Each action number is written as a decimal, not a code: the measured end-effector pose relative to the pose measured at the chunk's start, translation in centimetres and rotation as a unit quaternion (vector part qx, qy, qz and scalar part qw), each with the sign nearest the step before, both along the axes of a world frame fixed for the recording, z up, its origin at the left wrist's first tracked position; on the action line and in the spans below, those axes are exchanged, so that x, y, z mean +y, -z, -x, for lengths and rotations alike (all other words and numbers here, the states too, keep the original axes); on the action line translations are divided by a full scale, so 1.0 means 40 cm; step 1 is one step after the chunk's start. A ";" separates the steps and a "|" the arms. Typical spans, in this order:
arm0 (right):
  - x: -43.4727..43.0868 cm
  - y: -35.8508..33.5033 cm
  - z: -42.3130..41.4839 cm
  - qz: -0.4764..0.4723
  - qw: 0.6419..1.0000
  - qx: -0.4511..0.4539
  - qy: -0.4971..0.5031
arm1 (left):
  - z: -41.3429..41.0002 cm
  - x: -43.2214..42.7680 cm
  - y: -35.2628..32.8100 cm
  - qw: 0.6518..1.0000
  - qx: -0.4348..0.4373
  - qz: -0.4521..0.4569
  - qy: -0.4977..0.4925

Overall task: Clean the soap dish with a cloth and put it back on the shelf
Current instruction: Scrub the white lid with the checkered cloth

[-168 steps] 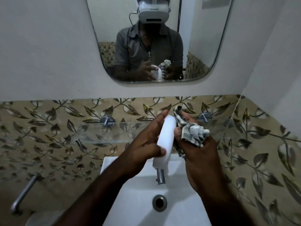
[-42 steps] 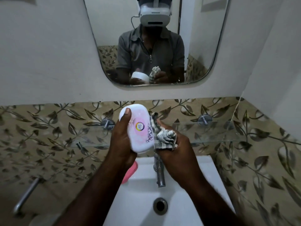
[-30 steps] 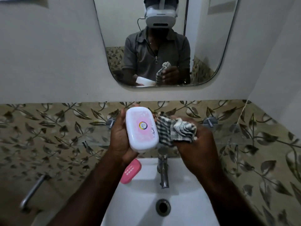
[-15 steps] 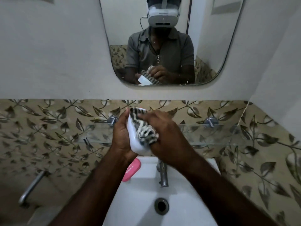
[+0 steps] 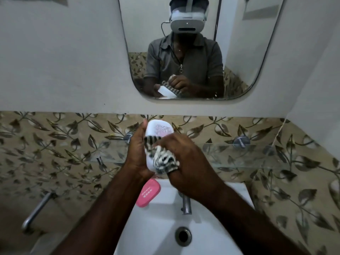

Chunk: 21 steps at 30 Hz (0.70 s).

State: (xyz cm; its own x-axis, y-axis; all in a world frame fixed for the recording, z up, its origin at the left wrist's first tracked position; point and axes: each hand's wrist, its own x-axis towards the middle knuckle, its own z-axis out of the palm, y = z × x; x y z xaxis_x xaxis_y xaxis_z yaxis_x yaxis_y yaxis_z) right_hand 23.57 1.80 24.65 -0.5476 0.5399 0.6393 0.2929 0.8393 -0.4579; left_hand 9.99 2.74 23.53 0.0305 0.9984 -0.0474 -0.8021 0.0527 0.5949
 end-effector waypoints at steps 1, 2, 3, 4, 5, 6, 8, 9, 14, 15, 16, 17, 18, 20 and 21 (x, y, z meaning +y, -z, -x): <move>-0.009 0.010 -0.001 0.006 1.000 -0.007 -0.010 | 0.003 -0.001 0.005 1.000 0.009 0.012 -0.001; -0.005 0.011 -0.002 0.010 1.000 -0.013 -0.020 | 0.000 -0.003 0.008 1.000 0.008 0.009 0.001; 0.007 0.004 -0.003 0.011 1.000 -0.010 -0.022 | -0.008 -0.006 0.007 1.000 0.002 -0.001 0.002; 0.022 -0.008 -0.002 0.009 1.000 -0.002 -0.013 | -0.018 -0.006 0.007 1.000 -0.002 -0.007 -0.004; 0.040 -0.024 -0.001 0.006 1.000 0.009 0.009 | -0.027 -0.002 0.009 1.000 -0.006 -0.011 -0.007; 0.059 -0.041 0.000 0.003 0.999 0.019 0.037 | -0.035 0.002 0.008 1.000 -0.003 -0.012 -0.001; 0.078 -0.062 0.000 0.006 0.997 0.039 0.073 | -0.042 0.007 -0.004 1.000 0.002 -0.023 0.016; 0.072 -0.063 -0.001 0.005 0.996 0.047 0.074 | -0.039 0.008 -0.009 0.999 0.005 -0.031 0.019; -0.017 0.012 -0.014 0.010 0.999 0.030 -0.011 | -0.001 0.016 -0.021 0.998 0.058 0.003 -0.034; -0.022 0.023 -0.013 0.015 1.000 0.018 -0.020 | 0.003 0.017 -0.020 0.997 0.058 0.006 -0.041; -0.017 0.023 -0.012 0.016 0.999 0.012 -0.026 | 0.002 0.016 -0.018 0.998 0.053 0.009 -0.039; -0.004 0.017 -0.010 0.012 1.000 0.013 -0.024 | -0.004 0.013 -0.015 0.998 0.046 0.011 -0.028; 0.008 0.002 -0.007 0.009 1.000 0.021 -0.011 | -0.014 0.009 -0.014 0.999 0.042 0.007 -0.016; 0.045 -0.028 -0.006 0.002 0.998 0.047 0.043 | -0.040 0.007 -0.002 0.999 0.032 -0.017 0.003; 0.065 -0.039 -0.009 0.006 0.995 0.062 0.073 | -0.050 0.007 0.005 0.999 0.029 -0.022 0.001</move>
